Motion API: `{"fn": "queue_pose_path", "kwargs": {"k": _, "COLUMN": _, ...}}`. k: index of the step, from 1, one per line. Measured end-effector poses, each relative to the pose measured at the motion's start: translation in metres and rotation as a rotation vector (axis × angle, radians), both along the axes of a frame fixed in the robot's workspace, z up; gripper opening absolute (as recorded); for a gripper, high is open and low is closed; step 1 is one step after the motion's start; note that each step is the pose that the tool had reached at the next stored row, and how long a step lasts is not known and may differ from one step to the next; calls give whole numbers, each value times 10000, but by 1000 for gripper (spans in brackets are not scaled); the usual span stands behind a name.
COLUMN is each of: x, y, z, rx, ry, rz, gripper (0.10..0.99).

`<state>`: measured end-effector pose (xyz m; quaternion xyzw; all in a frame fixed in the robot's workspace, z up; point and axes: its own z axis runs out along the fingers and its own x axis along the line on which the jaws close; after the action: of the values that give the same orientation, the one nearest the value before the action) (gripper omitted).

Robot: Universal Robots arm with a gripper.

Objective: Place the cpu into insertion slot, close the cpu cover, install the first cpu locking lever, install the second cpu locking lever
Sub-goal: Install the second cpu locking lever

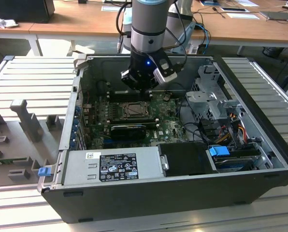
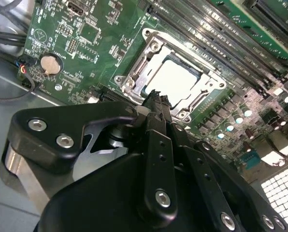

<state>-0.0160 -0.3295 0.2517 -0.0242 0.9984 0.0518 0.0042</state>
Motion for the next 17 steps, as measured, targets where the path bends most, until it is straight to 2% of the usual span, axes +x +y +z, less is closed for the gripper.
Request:
{"fn": "queue_pose_path", "kwargs": {"k": 13, "x": 0, "y": -147, "z": -19, "rx": -20, "ry": -1, "rz": 0, "gripper": 106}}
{"fn": "queue_pose_path", "kwargs": {"k": 17, "x": 0, "y": -198, "z": -19, "rx": -79, "ry": 0, "rz": -1, "gripper": 106}}
